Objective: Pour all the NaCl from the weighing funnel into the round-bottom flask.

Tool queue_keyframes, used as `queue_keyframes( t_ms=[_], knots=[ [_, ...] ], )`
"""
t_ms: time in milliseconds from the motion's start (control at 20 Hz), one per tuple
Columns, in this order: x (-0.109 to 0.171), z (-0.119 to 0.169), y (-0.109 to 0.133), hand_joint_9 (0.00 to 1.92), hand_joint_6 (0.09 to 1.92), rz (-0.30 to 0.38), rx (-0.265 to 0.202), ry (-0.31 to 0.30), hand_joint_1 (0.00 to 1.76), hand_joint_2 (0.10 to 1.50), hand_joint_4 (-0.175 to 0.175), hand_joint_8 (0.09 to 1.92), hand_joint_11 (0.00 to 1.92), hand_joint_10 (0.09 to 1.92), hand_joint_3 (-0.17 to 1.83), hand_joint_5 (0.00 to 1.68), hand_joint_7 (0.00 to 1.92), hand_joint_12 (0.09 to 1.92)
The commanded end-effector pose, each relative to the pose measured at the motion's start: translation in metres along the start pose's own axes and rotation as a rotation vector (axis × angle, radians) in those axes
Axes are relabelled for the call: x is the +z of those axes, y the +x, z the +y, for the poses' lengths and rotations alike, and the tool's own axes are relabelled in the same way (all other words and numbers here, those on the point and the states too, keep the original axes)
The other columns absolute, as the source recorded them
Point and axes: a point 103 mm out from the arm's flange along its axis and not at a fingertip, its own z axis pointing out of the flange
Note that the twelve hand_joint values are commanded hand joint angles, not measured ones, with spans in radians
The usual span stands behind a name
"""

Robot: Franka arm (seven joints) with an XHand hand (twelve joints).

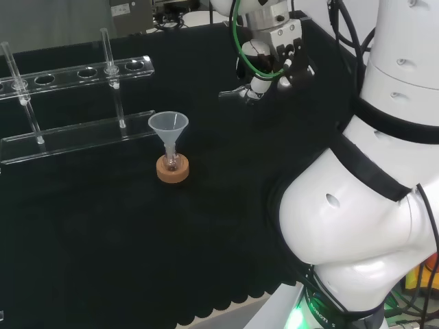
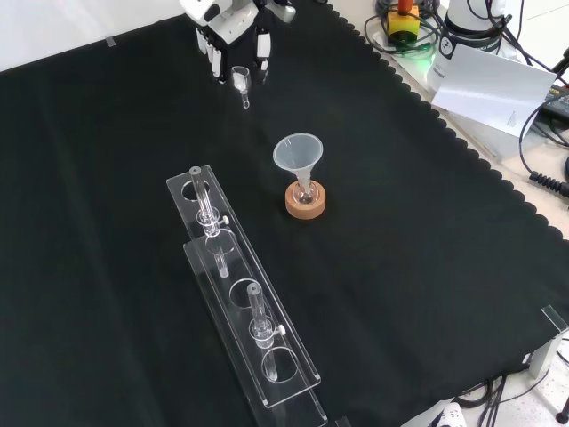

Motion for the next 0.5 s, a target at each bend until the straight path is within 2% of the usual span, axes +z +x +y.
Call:
queue_keyframes(
  t_ms=[50,500],
  knots=[
    [-0.015,-0.012,0.013,1.42,0.69,-0.036,-0.034,0.038,1.11,0.73,0.167,0.34,1.21,0.09,0.55,1.24,1.30,0.78],
    [-0.037,-0.024,0.038,1.43,0.69,-0.064,-0.080,0.064,1.11,0.73,0.166,0.34,1.21,0.09,0.56,1.24,1.30,0.78]
  ],
)
